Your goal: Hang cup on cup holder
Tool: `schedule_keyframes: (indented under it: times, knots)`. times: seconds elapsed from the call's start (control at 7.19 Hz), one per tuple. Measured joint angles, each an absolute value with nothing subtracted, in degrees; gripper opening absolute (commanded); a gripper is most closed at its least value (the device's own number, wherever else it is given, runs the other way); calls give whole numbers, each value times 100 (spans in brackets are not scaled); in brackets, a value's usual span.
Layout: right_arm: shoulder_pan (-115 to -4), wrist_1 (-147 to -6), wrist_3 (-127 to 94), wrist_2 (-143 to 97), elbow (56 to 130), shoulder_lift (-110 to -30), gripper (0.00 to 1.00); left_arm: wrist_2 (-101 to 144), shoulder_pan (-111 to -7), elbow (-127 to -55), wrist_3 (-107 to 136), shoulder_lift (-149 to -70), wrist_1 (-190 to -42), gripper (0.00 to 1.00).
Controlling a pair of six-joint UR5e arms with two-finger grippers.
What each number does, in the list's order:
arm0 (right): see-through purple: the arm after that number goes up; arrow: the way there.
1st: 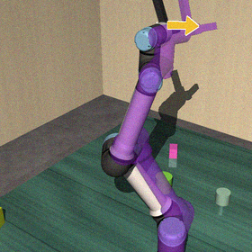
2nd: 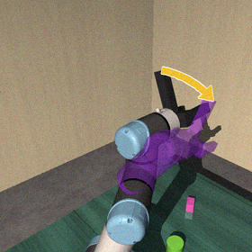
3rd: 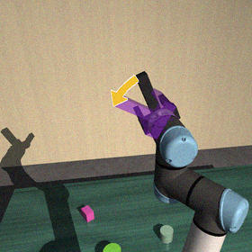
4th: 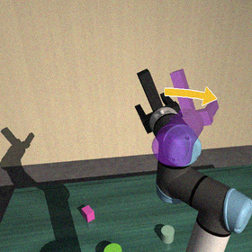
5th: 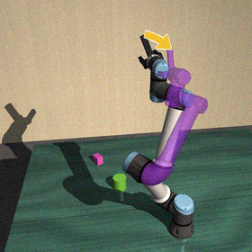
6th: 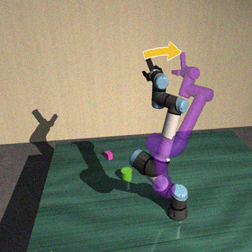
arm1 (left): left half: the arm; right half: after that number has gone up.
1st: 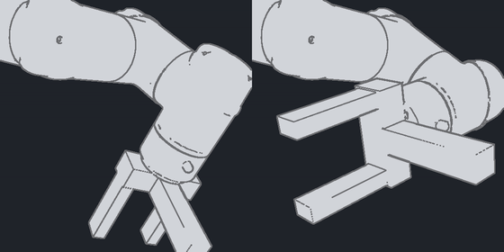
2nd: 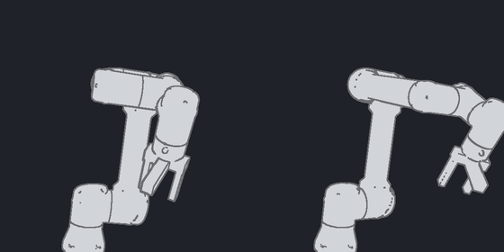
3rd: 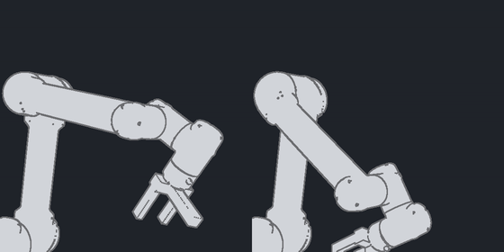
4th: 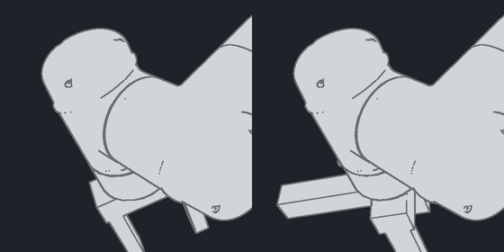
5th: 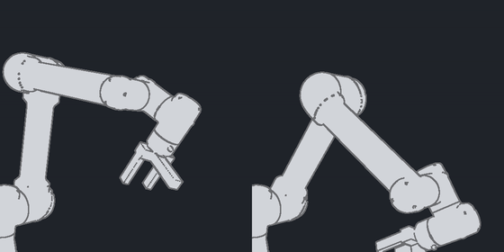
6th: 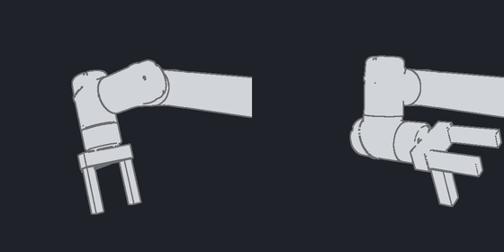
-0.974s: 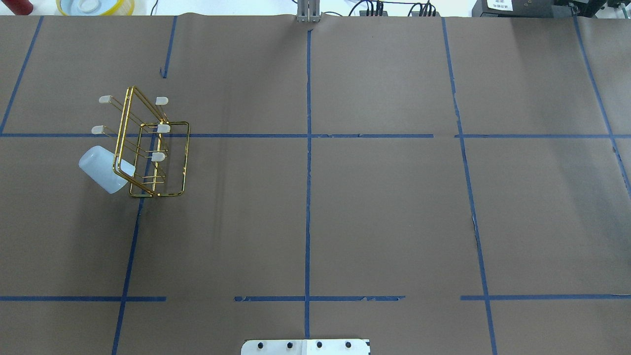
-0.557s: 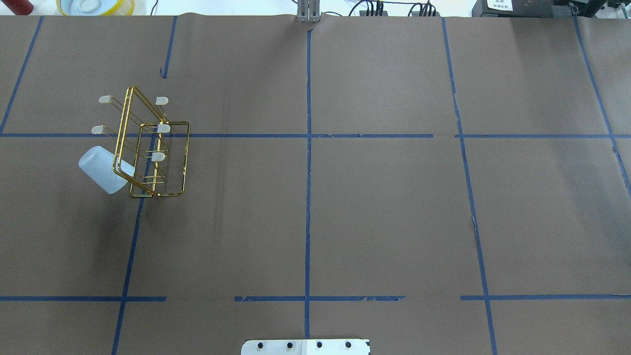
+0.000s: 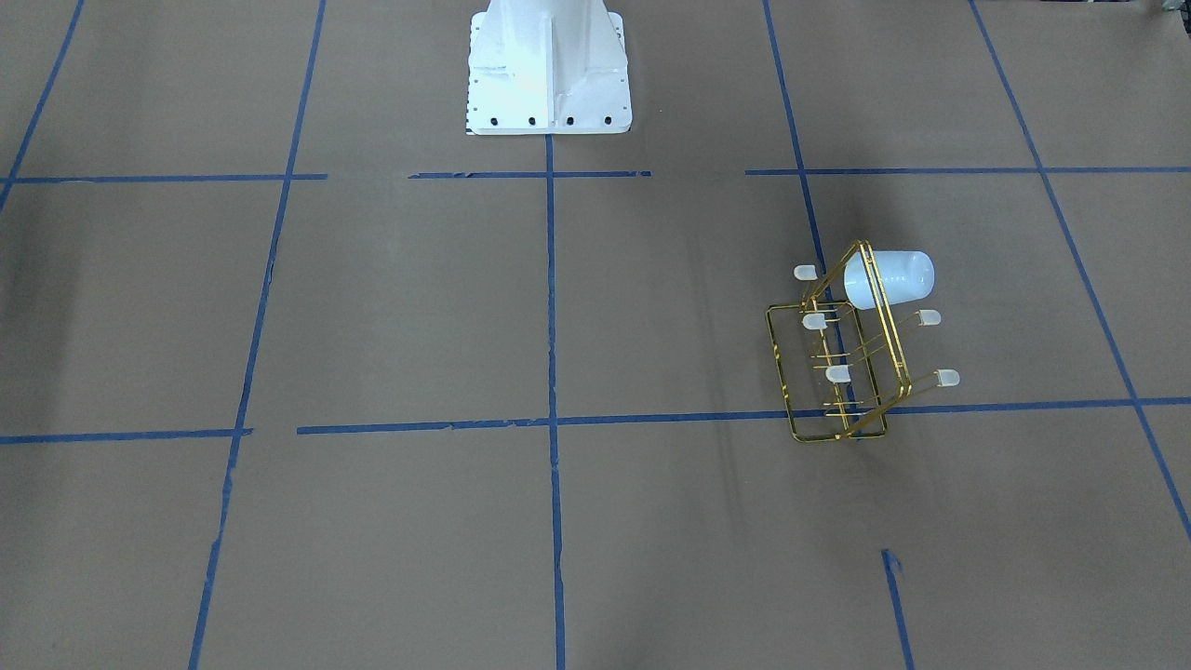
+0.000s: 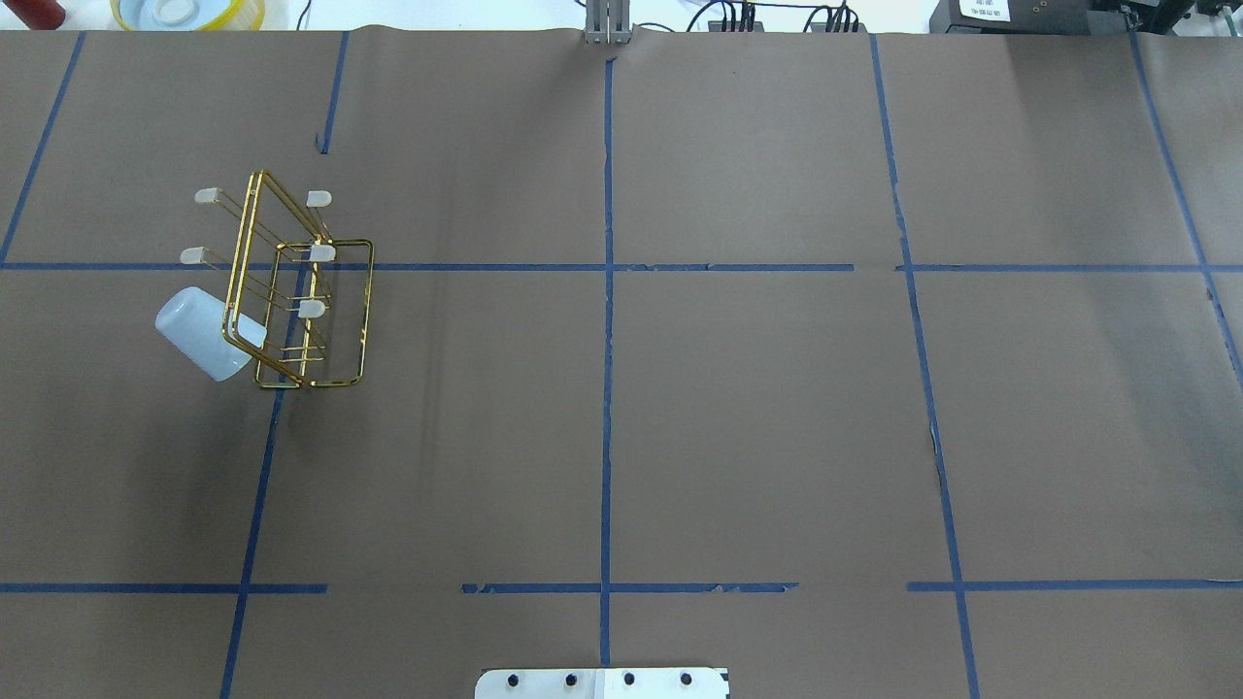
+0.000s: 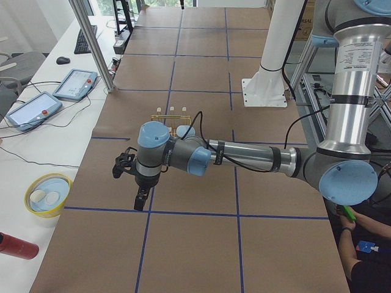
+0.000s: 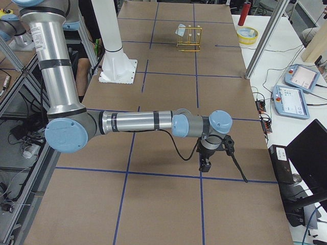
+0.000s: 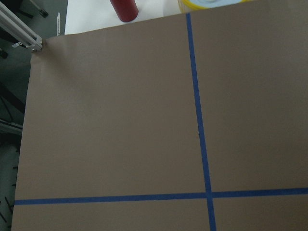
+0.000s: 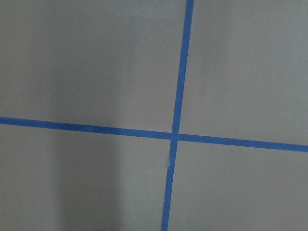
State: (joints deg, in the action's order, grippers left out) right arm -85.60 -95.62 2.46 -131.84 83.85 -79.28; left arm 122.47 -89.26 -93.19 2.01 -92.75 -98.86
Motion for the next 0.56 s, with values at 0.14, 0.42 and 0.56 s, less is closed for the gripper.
schedule_keyframes:
  times: [0.14, 0.42, 0.56]
  knots:
    - [-8560, -9562, 246, -13184, 8385, -7928, 100, 12300, -8939, -9320, -123, -9274, -9450, 100]
    - [-8558, -9561, 246, -13184, 8385, -7928, 100, 12694, -8941, -9295, -326, -9204, -9008, 100]
    - [-8559, -9559, 246, -13184, 8385, -7928, 100, 12911, -8940, -9279, -347, -9155, -8875, 100]
